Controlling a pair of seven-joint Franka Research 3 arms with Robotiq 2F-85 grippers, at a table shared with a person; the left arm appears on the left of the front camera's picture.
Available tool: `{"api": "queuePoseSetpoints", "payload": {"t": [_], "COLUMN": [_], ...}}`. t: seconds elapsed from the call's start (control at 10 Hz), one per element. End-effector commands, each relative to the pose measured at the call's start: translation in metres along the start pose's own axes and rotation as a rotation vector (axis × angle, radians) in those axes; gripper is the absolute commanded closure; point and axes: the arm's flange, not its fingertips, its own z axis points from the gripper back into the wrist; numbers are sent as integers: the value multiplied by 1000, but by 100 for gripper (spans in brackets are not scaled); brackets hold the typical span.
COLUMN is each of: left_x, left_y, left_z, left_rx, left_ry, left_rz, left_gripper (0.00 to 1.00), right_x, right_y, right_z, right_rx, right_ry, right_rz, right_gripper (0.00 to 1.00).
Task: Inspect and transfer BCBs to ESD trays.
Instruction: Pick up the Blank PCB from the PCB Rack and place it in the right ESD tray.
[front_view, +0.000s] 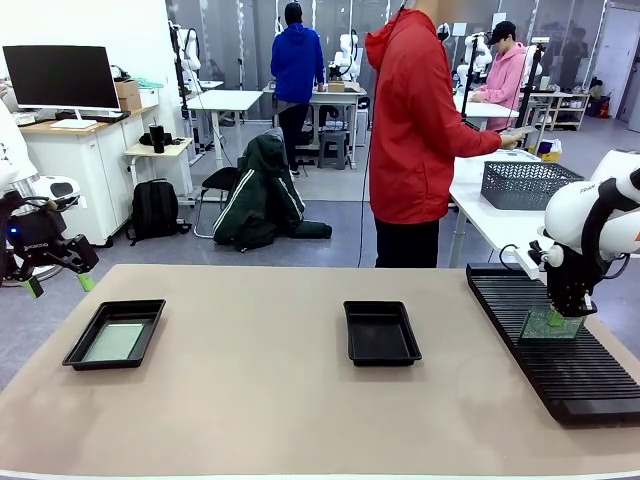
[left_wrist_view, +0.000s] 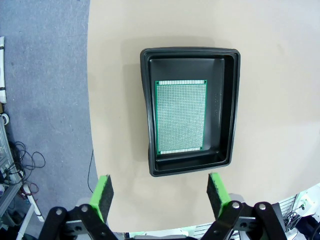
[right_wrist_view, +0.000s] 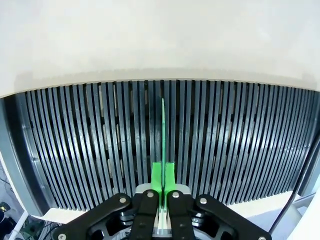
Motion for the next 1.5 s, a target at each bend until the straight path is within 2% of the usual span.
{"api": "queuePoseSetpoints", "payload": {"t": [0.0, 0.3, 0.6, 0.7, 1.0, 1.3, 1.4], "left_x": [0, 0, 0, 0, 0, 0, 0], "left_y": [1, 1, 1, 1, 1, 1, 1], "left_z": [-1, -1, -1, -1, -1, -1, -1], "left_rx": [2, 2, 2, 2, 2, 2, 2], "left_ry": [-3, -3, -3, -3, -3, -3, -3], "left_rz": [-5, -5, -5, -5, -5, -5, -5], "left_gripper": [0, 0, 0, 0, 0, 0, 0], "right_x": [4, 1, -7, -9, -10, -17, -15], "right_y": [12, 19, 30, 34, 44, 51, 50], "right_z": [47, 161, 273, 297, 333, 340, 339], "right_rx": [-34, -37, -47, -55, -73, -78, -91], "right_ry": [41, 105, 109, 109, 84, 54, 86], "right_rz": [3, -23, -83, -102, -131, -148, -111], "right_gripper": [98, 98, 98, 98, 98, 98, 98]}}
